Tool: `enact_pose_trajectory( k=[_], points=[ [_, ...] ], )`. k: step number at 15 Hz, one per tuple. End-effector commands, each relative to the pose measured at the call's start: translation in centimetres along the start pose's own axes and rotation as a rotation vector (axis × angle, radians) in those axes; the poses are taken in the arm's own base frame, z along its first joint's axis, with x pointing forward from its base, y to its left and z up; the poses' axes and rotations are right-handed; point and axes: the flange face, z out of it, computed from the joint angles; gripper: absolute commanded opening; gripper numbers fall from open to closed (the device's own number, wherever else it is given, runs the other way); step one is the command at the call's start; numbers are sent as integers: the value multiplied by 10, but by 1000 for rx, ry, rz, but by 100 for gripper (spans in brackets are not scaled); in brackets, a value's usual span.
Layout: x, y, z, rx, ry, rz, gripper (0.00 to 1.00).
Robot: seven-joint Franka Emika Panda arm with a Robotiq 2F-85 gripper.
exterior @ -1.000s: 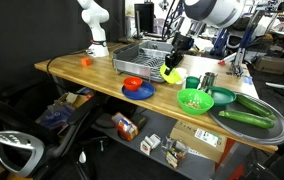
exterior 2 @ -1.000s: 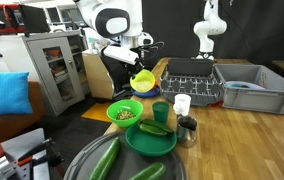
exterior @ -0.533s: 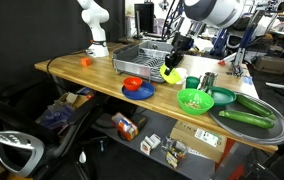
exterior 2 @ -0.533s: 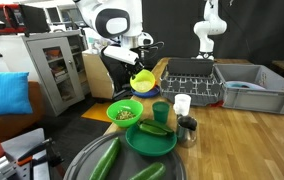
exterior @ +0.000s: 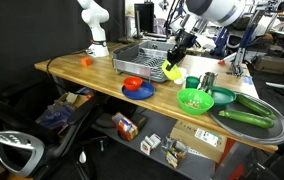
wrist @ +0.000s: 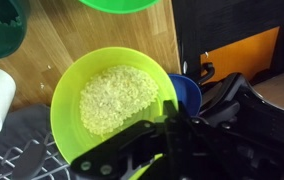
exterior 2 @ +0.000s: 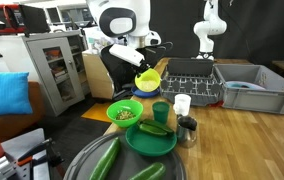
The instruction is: Pour the contents of the yellow bowl into the green bowl
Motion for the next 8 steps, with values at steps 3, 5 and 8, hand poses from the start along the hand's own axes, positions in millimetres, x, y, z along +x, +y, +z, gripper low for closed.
enact_pose_trajectory(
  k=[3, 5, 8],
  points=[
    [8, 33, -1, 126, 73, 46, 1],
    [6, 43, 2, 165, 92, 67, 1],
    [-1, 51, 5, 221, 107, 90, 1]
  ],
)
